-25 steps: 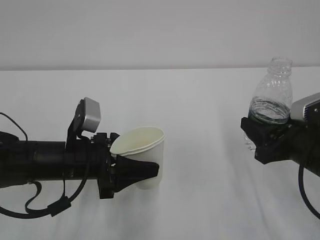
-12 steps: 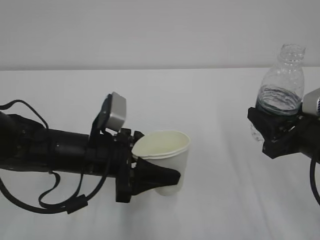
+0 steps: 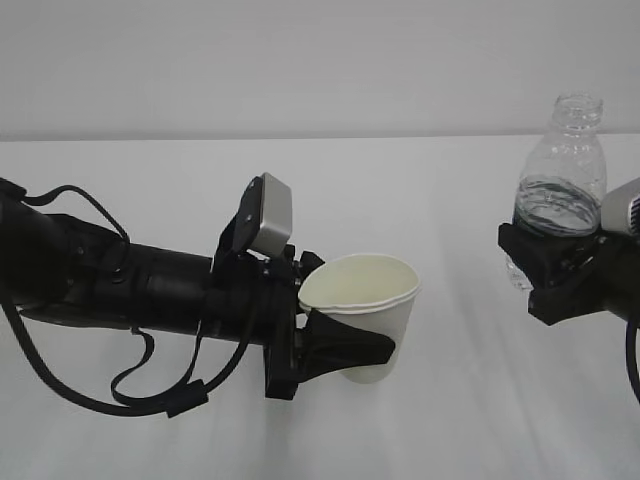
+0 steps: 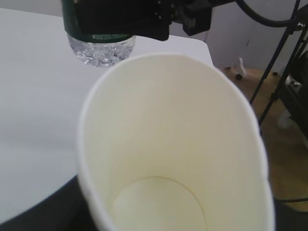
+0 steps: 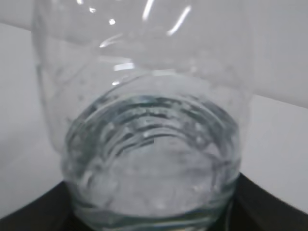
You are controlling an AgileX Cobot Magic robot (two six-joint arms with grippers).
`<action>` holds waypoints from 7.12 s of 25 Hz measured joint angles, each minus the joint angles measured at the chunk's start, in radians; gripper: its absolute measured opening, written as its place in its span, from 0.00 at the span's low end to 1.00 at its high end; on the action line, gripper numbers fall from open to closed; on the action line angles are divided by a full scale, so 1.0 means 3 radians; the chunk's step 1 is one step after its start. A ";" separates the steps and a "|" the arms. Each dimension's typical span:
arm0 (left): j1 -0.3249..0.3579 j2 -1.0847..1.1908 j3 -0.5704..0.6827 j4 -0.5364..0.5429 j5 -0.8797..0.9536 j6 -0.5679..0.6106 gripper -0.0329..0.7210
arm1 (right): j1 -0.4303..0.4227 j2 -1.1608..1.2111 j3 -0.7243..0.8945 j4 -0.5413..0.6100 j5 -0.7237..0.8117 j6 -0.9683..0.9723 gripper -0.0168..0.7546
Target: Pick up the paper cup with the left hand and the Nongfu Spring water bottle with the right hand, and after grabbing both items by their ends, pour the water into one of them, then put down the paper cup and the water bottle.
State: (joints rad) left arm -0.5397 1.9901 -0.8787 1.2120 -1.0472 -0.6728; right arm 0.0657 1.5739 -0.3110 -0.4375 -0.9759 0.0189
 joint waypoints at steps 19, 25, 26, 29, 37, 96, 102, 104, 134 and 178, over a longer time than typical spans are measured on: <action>-0.0056 0.0133 -0.0263 -0.0101 0.0154 -0.0085 0.60 | 0.0000 -0.0265 0.0005 -0.0006 0.0460 -0.0148 0.59; -0.0273 0.0230 -0.0403 -0.0089 0.0290 -0.0085 0.60 | 0.0000 -0.0265 0.0005 -0.0006 0.0460 -0.0155 0.59; -0.0290 0.0237 -0.0428 -0.0089 0.0306 -0.0085 0.60 | 0.0000 -0.0265 0.0005 -0.0006 0.0460 -0.0155 0.59; -0.0296 0.0274 -0.0514 -0.0089 0.0374 -0.0085 0.60 | 0.0000 -0.0265 0.0005 -0.0006 0.0460 -0.0155 0.59; -0.0296 0.0288 -0.0555 -0.0102 0.0490 -0.0085 0.64 | 0.0000 -0.0265 0.0005 -0.0012 0.0460 -0.0155 0.59; -0.0296 0.0288 -0.0555 -0.0096 0.0570 -0.0122 0.63 | 0.0000 -0.0657 -0.0083 0.0259 0.1260 -0.2061 0.59; -0.0346 0.0288 -0.0555 -0.0089 0.0570 -0.0128 0.63 | 0.0000 -0.0657 -0.0083 0.0259 0.1260 -0.2260 0.59; -0.0359 0.0288 -0.0555 -0.0083 0.0570 -0.0128 0.63 | 0.0000 -0.0657 -0.0083 0.0259 0.1260 -0.2328 0.59; -0.0359 0.0288 -0.0555 -0.0077 0.0521 -0.0128 0.63 | 0.0000 -0.0657 -0.0083 0.0381 0.1180 -0.3029 0.59; -0.0451 0.0457 -0.0764 0.0031 0.0501 -0.0232 0.63 | 0.0000 -0.0657 -0.0083 0.0381 0.1154 -0.3396 0.59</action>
State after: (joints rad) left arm -0.6749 2.1272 -1.1080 1.2213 -0.8971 -0.7425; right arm 0.0657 1.3767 -0.3357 -0.3231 -0.6297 -0.9998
